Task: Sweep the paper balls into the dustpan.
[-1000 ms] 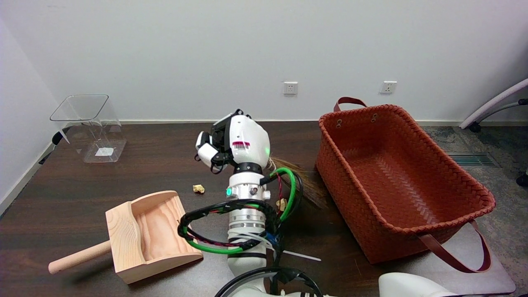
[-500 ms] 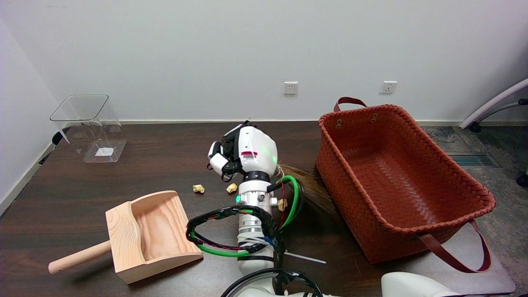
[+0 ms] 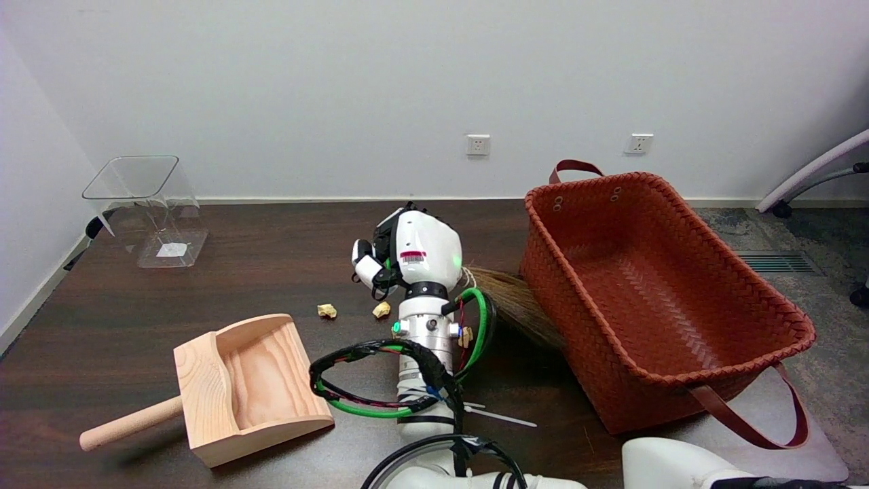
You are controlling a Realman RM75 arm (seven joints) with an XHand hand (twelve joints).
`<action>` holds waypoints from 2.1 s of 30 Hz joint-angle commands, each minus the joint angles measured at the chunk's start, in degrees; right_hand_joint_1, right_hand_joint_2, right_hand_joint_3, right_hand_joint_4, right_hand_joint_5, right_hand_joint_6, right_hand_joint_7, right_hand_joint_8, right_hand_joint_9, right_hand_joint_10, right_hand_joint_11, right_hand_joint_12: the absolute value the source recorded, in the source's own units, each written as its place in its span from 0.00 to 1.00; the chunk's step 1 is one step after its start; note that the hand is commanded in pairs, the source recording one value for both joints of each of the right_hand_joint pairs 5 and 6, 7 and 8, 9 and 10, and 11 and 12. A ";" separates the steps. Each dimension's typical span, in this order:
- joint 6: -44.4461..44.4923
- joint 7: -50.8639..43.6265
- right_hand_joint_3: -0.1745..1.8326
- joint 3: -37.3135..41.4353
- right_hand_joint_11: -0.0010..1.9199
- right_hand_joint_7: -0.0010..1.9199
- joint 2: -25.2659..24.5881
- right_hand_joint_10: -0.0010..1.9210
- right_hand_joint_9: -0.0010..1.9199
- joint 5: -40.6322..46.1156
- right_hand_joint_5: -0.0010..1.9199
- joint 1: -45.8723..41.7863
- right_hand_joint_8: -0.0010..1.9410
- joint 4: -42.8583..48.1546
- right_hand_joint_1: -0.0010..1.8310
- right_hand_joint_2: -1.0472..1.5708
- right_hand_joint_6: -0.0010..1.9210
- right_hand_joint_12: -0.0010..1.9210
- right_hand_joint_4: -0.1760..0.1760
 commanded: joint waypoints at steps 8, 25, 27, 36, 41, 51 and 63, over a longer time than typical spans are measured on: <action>-3.00 32.27 0.28 -0.14 1.00 1.00 -5.62 1.00 1.00 2.71 1.00 2.20 0.99 6.10 0.71 1.00 1.00 1.00 0.50; -8.51 46.26 0.29 -0.14 1.00 1.00 -6.78 1.00 1.00 5.43 1.00 3.07 0.99 7.12 0.70 1.00 1.00 1.00 0.50; -8.58 46.26 0.30 -0.16 1.00 1.00 -6.78 1.00 1.00 5.43 1.00 3.13 0.99 6.80 0.70 1.00 1.00 1.00 0.50; -10.76 46.26 0.33 -0.14 1.00 1.00 -7.15 1.00 1.00 5.10 1.00 3.79 0.99 3.77 0.70 1.00 1.00 1.00 0.50; -9.61 48.31 0.33 3.87 1.00 1.00 -9.66 1.00 1.00 -5.58 1.00 6.04 0.99 -1.96 0.70 1.00 1.00 1.00 0.50; -22.09 45.78 0.35 1.22 1.00 1.00 -3.63 1.00 1.00 6.88 1.00 3.56 0.99 -8.97 0.70 1.00 1.00 1.00 0.50; -24.54 45.70 0.36 1.22 1.00 1.00 0.86 1.00 1.00 13.00 1.00 0.19 0.99 -18.22 0.70 1.00 1.00 1.00 0.50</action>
